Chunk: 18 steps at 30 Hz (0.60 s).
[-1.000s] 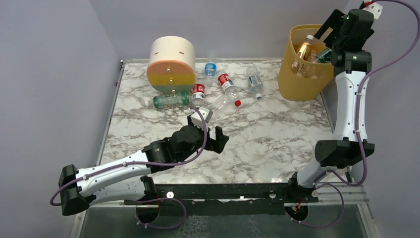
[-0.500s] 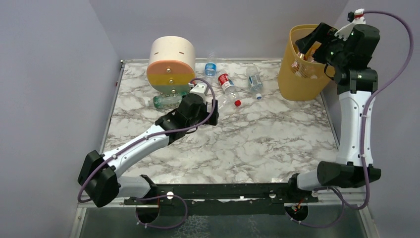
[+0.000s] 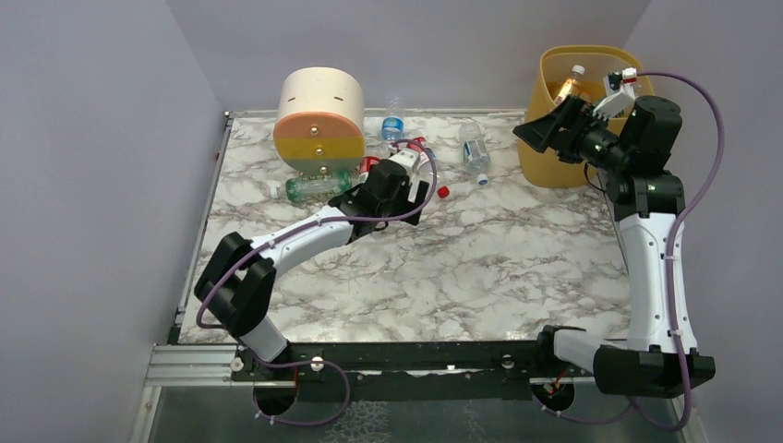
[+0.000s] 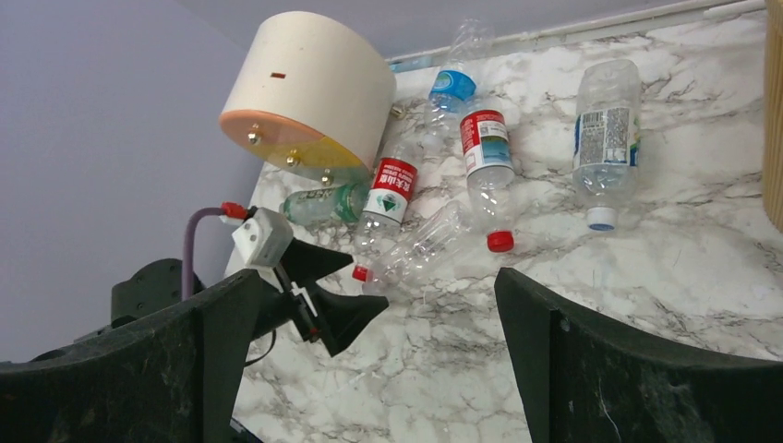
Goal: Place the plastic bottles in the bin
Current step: Pick up the plastic bottle at the center of the board.
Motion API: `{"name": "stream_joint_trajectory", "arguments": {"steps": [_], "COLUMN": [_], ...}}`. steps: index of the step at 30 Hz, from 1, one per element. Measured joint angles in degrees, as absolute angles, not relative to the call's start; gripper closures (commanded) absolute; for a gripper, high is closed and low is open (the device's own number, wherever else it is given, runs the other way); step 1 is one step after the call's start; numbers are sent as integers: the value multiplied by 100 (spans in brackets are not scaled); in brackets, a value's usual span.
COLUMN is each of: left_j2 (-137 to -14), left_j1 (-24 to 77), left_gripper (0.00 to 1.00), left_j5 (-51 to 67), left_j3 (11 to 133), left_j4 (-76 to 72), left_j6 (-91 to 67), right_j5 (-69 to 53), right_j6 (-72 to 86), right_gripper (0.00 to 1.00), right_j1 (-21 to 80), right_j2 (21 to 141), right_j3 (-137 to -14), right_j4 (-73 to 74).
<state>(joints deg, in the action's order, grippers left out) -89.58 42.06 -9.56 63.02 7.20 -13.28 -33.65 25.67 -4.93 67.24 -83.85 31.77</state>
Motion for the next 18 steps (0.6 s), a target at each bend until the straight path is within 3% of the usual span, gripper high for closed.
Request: {"name": "stream_joint_trajectory", "arguments": {"steps": [10, 18], "left_j2": [-9845, -10484], "left_j1": [4189, 4097], "left_gripper": [7, 13], "left_j5": [-1232, -1258], "left_j3": [6663, 6726], "left_j4": [425, 333], "left_j6": [-580, -333], "right_j5": [-3601, -3677], "right_j6": [2545, 2504], "right_gripper": [0, 0], "right_j1": [-493, -493], "right_j2": [6458, 6375], "right_j3": [-7968, -7703], "right_j4": [3131, 3127]}}
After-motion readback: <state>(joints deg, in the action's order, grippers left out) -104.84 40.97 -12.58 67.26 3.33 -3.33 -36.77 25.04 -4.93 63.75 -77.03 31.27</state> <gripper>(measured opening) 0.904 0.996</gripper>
